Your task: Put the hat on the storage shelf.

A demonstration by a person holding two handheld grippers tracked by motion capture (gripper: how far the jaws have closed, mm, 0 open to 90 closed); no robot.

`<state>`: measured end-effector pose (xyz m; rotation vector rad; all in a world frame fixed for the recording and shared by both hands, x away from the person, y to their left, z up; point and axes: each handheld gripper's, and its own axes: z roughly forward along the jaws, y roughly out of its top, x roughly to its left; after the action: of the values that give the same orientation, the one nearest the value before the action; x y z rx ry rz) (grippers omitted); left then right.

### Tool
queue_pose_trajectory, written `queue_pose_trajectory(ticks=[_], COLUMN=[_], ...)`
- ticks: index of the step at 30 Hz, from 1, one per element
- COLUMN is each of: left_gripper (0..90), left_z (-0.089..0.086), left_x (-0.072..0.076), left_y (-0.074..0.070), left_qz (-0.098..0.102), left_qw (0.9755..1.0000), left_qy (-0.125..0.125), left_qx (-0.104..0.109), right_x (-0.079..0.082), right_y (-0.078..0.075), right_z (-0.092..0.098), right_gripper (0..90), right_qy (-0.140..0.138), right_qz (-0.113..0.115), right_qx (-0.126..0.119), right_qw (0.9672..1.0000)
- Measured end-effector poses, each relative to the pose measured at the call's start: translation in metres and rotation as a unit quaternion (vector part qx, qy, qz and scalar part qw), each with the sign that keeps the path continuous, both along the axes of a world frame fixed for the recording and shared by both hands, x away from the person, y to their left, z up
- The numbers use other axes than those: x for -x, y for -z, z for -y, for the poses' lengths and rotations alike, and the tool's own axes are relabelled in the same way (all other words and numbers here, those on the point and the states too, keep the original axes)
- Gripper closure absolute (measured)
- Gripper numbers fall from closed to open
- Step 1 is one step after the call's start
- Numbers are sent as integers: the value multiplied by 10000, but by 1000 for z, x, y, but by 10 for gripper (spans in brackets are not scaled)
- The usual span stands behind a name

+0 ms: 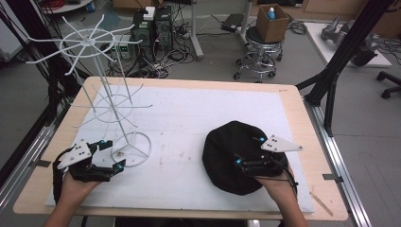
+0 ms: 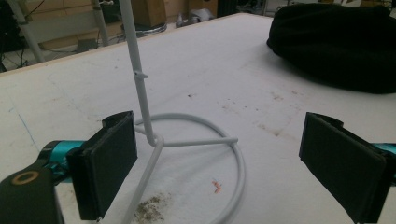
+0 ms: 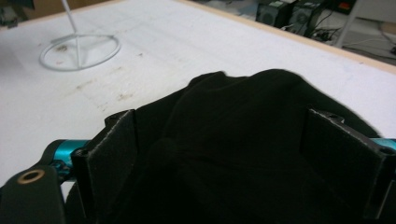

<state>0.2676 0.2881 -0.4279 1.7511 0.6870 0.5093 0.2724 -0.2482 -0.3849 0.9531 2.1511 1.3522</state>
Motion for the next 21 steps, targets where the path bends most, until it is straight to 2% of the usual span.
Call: queue_pose_trajectory(ticks=[5,6,7,10,15,17,19,20,21], left_gripper=[115,116,116,116,116,116,116,116,116], left_z=[-2,-2,-2,-2,-2,-2,-2,-2,-2], left_x=[1,1,1,2,2,2,2,2,2], left_y=[0,0,0,0,1,1,1,1,1], left_qz=[-6,-2,-2,-6,-22,-15,-15,-20,-20], left_qw=[10000,10000,10000,10000,10000,10000,10000,10000,10000], left_qy=[-33,-21,-21,-13,-1,-10,-25,-7,-7], left_qx=[33,-14,-14,-29,-67,-71,-51,-78,-78], right_x=[-2,-2,-2,-4,-6,-7,-8,-8,-8], right_y=[4,6,6,15,19,20,20,20,21], right_z=[-11,-16,-16,-24,-28,-28,-28,-27,-26], right_gripper=[110,110,110,110,111,167,177,267,306], right_qy=[-80,-92,-92,-46,28,79,99,72,59], right_qz=[-59,-99,-99,-238,-314,-375,-417,-519,-531], right_qx=[243,343,343,649,892,926,940,896,944], right_qw=[9997,9993,9993,9976,9955,9950,9947,9946,9941])
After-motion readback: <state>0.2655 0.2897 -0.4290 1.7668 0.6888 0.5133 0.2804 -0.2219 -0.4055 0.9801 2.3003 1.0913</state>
